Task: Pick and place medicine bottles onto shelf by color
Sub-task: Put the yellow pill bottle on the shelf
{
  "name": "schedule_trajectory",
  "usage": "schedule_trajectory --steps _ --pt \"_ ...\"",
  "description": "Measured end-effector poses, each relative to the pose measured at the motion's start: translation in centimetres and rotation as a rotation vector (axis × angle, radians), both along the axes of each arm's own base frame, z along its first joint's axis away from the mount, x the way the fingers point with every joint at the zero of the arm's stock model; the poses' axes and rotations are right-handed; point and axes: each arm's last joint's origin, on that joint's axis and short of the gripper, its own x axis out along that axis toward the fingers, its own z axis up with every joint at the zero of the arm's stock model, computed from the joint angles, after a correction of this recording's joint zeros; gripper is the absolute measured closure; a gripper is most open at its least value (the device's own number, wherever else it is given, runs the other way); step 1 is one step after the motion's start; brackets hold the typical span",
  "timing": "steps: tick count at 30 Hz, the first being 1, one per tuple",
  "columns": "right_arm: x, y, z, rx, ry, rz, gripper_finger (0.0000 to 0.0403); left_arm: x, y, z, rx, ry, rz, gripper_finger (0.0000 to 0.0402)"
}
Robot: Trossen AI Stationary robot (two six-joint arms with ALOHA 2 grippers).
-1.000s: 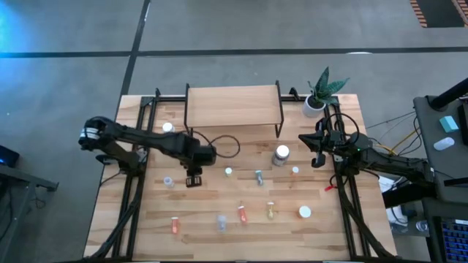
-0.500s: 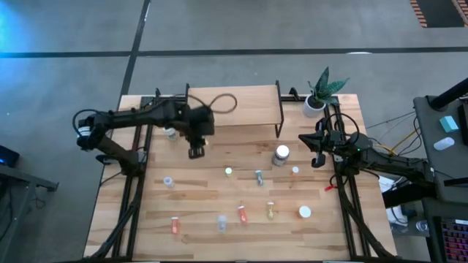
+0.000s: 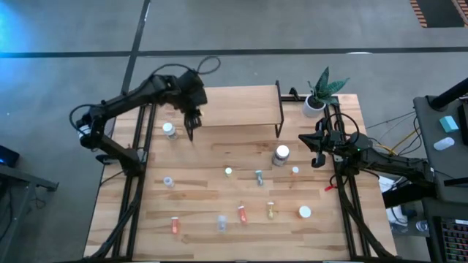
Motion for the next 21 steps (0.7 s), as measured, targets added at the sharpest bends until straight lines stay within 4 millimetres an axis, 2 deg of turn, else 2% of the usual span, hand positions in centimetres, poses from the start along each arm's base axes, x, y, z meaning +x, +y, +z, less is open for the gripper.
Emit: schedule_trajectory --steps 7,15,21 --pt "0.0 0.0 0.0 0.000 0.000 0.000 0.0394 -1.1 2.8 1.2 0.049 -0.023 0.055 0.0317" --pt "0.0 0.0 0.0 0.001 0.000 0.000 0.0394 0.0 6.2 2.3 0.070 0.009 0.060 0.0317" --pt "0.0 0.0 0.0 0.001 0.000 0.000 0.0394 0.8 8.7 1.7 0.028 0.066 0.092 0.0317"
